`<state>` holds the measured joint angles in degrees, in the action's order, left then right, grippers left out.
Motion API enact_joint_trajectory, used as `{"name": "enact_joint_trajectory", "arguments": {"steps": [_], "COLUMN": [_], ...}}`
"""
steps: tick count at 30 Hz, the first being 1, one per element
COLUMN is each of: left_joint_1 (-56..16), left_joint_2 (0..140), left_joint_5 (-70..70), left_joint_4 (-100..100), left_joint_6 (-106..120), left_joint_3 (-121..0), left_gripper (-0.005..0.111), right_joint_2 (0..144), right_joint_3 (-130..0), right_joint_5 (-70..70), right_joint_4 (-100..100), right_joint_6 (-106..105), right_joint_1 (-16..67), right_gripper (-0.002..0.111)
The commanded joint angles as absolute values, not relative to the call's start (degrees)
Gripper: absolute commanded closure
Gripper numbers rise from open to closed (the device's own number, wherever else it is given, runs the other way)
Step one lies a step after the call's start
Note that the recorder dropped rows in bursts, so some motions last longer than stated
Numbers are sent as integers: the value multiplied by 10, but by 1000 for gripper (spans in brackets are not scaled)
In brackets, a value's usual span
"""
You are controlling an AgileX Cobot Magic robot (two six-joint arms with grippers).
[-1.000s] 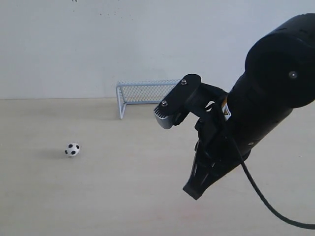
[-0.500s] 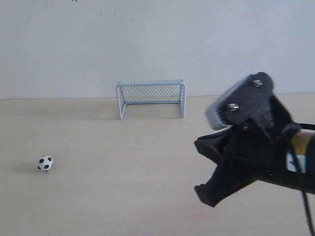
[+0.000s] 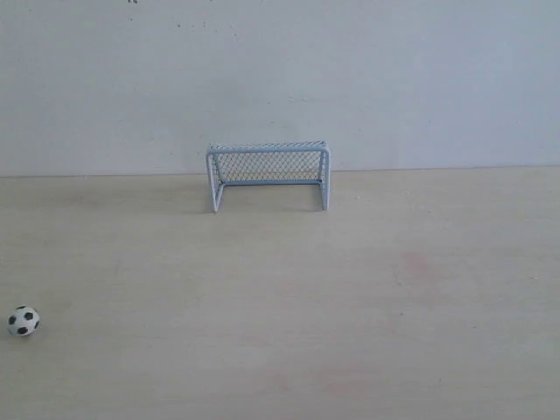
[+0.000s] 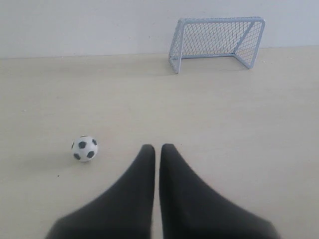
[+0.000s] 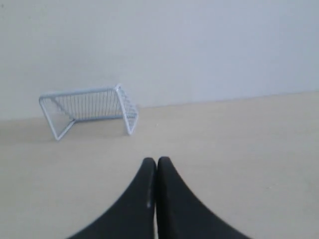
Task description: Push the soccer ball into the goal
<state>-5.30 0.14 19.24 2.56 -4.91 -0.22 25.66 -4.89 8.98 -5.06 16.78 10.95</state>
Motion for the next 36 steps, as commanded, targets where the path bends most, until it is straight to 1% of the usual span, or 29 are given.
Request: {"name": "enact_joint_trajectory", "arguments": {"steps": [1, 3, 8, 11, 17, 23, 26, 36], "left_joint_1": [-51, -51, -51, -51, -51, -51, -51, -51], "left_joint_2": [0, 0, 0, 0, 0, 0, 0, 0], "left_joint_5": [188, 188, 188, 188, 188, 188, 188, 188], "left_joint_4": [24, 24, 24, 24, 24, 24, 24, 24], "left_joint_6": [-48, -48, -48, -48, -48, -48, -48, -48], "left_joint_3": [0, 0, 0, 0, 0, 0, 0, 0], "left_gripper": [102, 102, 102, 102, 102, 102, 102, 102], "right_joint_2": [137, 90, 6, 0, 0, 0, 0, 0], "right_joint_3": [0, 0, 0, 0, 0, 0, 0, 0], "right_joint_5": [124, 141, 102, 76, -75, -185, -188, -186], "right_joint_4": [-50, -50, -51, -51, -51, -52, -52, -50], "right_joint_6": [172, 175, 162, 158, 147, 46, 11, 13], "right_joint_1": [72, 57, 39, 39, 39, 39, 39, 39], "right_gripper": [109, 109, 109, 109, 109, 109, 109, 109]}}
